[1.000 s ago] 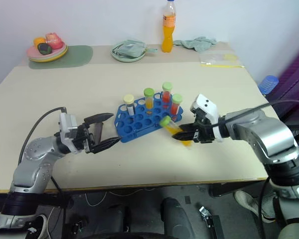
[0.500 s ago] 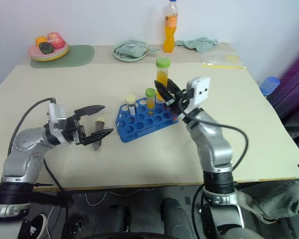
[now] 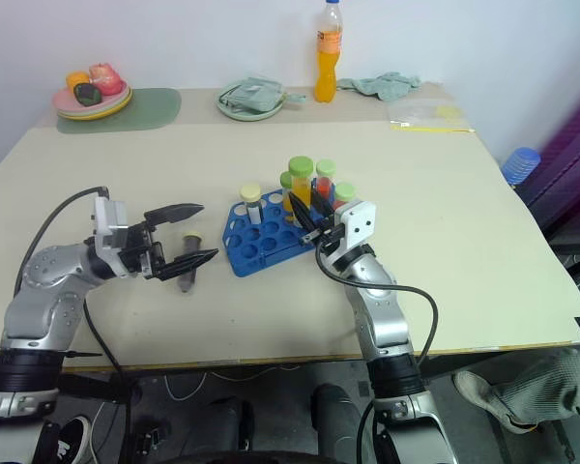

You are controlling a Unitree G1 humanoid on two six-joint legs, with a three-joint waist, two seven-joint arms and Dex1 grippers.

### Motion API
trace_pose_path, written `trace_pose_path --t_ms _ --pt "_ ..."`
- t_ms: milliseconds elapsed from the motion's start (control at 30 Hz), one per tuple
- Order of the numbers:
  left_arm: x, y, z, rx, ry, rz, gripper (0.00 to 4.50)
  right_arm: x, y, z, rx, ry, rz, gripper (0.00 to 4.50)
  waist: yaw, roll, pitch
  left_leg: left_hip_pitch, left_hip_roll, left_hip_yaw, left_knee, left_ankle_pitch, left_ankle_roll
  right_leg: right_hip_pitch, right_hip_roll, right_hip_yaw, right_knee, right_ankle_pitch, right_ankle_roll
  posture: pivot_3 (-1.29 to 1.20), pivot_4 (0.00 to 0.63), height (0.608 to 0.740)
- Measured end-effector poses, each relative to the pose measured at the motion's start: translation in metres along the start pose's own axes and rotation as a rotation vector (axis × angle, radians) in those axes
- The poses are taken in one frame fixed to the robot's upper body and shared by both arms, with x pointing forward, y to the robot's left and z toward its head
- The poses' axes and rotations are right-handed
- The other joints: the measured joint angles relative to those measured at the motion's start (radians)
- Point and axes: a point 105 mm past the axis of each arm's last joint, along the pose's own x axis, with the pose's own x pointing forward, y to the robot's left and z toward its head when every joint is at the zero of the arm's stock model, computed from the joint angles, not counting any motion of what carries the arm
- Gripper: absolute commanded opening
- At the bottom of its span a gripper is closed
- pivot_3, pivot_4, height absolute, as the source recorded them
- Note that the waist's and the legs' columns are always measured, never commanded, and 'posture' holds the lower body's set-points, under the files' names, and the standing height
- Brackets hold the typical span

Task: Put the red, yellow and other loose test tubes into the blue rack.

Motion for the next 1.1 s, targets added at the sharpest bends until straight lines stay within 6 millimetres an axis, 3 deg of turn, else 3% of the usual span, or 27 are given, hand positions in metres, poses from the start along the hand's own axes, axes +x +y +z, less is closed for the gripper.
trace_pose_path --t_ms 300,1100 --pt "0.0 -0.001 0.003 0.002 0.017 -0.014 4.5 -0.003 -0.002 -0.014 -0.024 0.012 -0.011 0.72 0.0 0.0 0.0 0.0 0.0 0.0 0.0 0.0 0.0 0.0 0.0 0.0 0.0 0.0 0.0 0.0 0.15 0.74" --pt "0.002 -0.002 0.003 -0.015 0.023 -0.019 4.5 -0.011 -0.01 -0.02 -0.076 0.032 -0.029 0.72 0.0 0.0 0.0 0.0 0.0 0.0 0.0 0.0 0.0 0.0 0.0 0.0 0.0 0.0 0.0 0.0 0.15 0.74"
